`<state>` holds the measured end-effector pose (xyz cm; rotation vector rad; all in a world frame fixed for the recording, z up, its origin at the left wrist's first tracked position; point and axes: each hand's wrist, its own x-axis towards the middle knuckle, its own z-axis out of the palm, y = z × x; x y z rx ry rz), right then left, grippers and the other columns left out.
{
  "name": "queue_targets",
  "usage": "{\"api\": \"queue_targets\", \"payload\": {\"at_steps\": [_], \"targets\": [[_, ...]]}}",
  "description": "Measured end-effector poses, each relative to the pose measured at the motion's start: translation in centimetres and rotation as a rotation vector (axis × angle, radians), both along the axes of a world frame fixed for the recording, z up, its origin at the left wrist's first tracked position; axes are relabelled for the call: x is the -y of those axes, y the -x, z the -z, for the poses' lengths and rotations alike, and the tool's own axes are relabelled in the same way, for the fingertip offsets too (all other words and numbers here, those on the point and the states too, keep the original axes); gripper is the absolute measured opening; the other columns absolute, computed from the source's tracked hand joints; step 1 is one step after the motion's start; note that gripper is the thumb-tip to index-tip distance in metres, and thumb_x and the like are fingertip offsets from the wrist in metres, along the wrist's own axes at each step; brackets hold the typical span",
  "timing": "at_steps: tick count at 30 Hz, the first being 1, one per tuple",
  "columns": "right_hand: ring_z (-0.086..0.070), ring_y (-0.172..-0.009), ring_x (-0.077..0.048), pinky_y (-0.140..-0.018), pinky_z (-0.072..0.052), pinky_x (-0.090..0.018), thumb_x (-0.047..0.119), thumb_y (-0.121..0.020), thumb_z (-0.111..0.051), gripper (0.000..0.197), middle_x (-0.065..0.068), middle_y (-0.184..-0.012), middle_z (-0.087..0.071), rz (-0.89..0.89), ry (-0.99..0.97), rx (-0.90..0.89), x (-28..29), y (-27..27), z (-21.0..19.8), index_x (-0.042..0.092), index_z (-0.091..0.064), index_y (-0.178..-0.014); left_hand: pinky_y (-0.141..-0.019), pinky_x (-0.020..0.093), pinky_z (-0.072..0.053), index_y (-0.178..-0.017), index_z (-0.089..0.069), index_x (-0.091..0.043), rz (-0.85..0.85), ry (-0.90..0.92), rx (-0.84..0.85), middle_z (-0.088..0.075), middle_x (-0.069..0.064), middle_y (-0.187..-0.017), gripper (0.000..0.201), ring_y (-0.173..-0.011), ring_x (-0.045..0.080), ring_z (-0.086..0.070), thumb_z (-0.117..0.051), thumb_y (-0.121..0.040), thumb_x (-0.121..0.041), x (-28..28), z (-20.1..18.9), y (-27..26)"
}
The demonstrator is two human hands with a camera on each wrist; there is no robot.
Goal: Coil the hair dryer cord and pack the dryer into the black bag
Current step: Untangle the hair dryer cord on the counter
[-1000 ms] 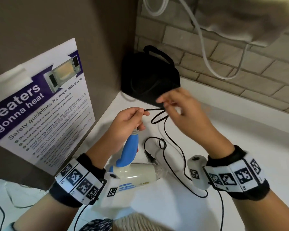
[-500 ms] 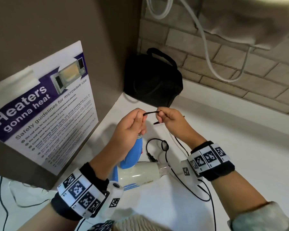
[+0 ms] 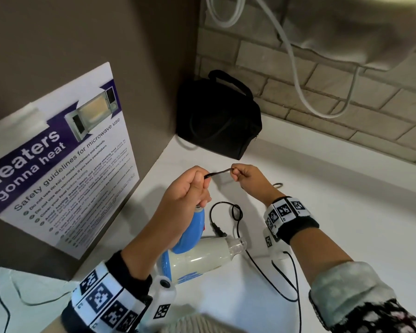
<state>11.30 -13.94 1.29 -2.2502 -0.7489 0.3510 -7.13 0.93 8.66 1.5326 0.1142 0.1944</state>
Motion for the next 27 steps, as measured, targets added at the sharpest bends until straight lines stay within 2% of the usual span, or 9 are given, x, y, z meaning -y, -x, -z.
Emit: {"api": "queue_targets", "payload": {"at_steps": [2, 5, 9, 12, 16, 19, 22, 24, 27], "targets": [[-0.032, -0.053, -0.005, -0.054, -0.027, -0.015, -0.006, -0.085, -0.038, 0.038, 0.007, -0.056, -0.037, 0.018, 0.055, 0.031, 0.6, -0.5, 0.7, 0.021, -0.037, -0.058, -0.070, 0.037, -0.047, -0.070, -0.046, -0.022, 0.000, -0.034, 0.005, -0.033, -0.005, -0.057, 0.035, -0.060, 0.013, -0.035, -0.032, -0.102, -0.024, 0.1, -0.4, 0.4], [-0.035, -0.059, -0.017, -0.060, -0.031, -0.028, 0.001, -0.080, -0.042, 0.022, -0.002, -0.059, -0.043, 0.084, 0.151, 0.020, 2.5, -1.0, 2.4, 0.013, -0.041, -0.062, -0.074, 0.045, -0.043, -0.072, -0.044, -0.019, -0.011, -0.071, 0.052, -0.032, 0.000, -0.059, 0.030, -0.060, 0.018, -0.033, -0.031, -0.097, -0.028, 0.0, -1.2, 1.0], [-0.039, -0.065, -0.022, -0.063, -0.030, -0.031, 0.011, -0.079, -0.039, 0.025, -0.008, -0.063, -0.046, 0.176, 0.205, -0.035, 4.5, -1.6, 4.2, 0.021, -0.035, -0.057, -0.072, 0.045, -0.040, -0.070, -0.041, -0.017, -0.040, -0.036, 0.071, -0.033, 0.003, -0.060, 0.031, -0.065, 0.032, -0.030, -0.032, -0.098, -0.026, -0.5, -1.2, 1.0], [-0.040, -0.066, -0.022, -0.063, -0.030, -0.032, 0.002, -0.083, -0.042, 0.034, -0.006, -0.063, -0.046, 0.208, 0.246, -0.033, 4.9, -2.2, 4.6, 0.021, -0.034, -0.056, -0.072, 0.042, -0.037, -0.069, -0.039, -0.017, -0.037, 0.010, 0.034, -0.032, 0.007, -0.060, 0.034, -0.065, 0.033, -0.029, -0.031, -0.100, -0.025, -0.4, -0.7, 0.8], [-0.043, -0.067, -0.023, -0.064, -0.031, -0.032, 0.006, -0.091, -0.042, 0.039, -0.005, -0.064, -0.049, 0.235, 0.318, -0.019, 5.0, -2.4, 4.6, 0.021, -0.035, -0.056, -0.071, 0.045, -0.037, -0.076, -0.038, -0.003, -0.091, 0.175, -0.049, -0.030, 0.003, -0.058, 0.034, -0.060, 0.020, -0.034, -0.033, -0.103, -0.022, -0.9, 0.3, 0.1], [-0.046, -0.067, -0.025, -0.058, -0.032, -0.031, 0.009, -0.093, -0.039, 0.036, -0.008, -0.069, -0.053, 0.284, 0.334, -0.025, 4.9, -2.3, 4.1, 0.020, -0.040, -0.060, -0.067, 0.036, -0.040, -0.078, -0.042, -0.011, -0.188, 0.423, -0.111, -0.030, -0.004, -0.053, 0.029, -0.054, 0.014, -0.034, -0.031, -0.103, -0.019, -2.5, 1.5, -1.0], [-0.047, -0.062, -0.019, -0.052, -0.033, -0.025, 0.001, -0.088, -0.035, 0.024, -0.005, -0.080, -0.058, 0.355, 0.259, -0.049, 4.9, -2.0, 3.1, 0.010, -0.055, -0.078, -0.064, 0.027, -0.040, -0.078, -0.043, -0.016, -0.265, 0.569, -0.168, -0.032, -0.008, -0.049, 0.030, -0.047, 0.008, -0.037, -0.029, -0.104, -0.020, -4.2, 3.1, -2.2], [-0.046, -0.060, -0.015, -0.052, -0.034, -0.024, 0.000, -0.090, -0.032, 0.025, -0.002, -0.086, -0.058, 0.384, 0.206, -0.057, 4.7, -1.7, 2.2, 0.007, -0.057, -0.089, -0.066, 0.027, -0.042, -0.076, -0.043, -0.016, -0.311, 0.605, -0.225, -0.033, -0.008, -0.047, 0.032, -0.046, 0.007, -0.039, -0.028, -0.104, -0.019, -5.1, 4.2, -2.9], [-0.045, -0.058, -0.009, -0.051, -0.034, -0.020, 0.000, -0.092, -0.033, 0.024, 0.004, -0.080, -0.056, 0.335, 0.174, -0.028, 4.2, -0.9, 0.1, 0.010, -0.055, -0.090, -0.079, 0.033, -0.046, -0.077, -0.042, -0.016, -0.348, 0.588, -0.328, -0.038, -0.004, -0.053, 0.031, -0.055, 0.010, -0.041, -0.025, -0.101, -0.007, -5.5, 5.3, -3.7]]}}
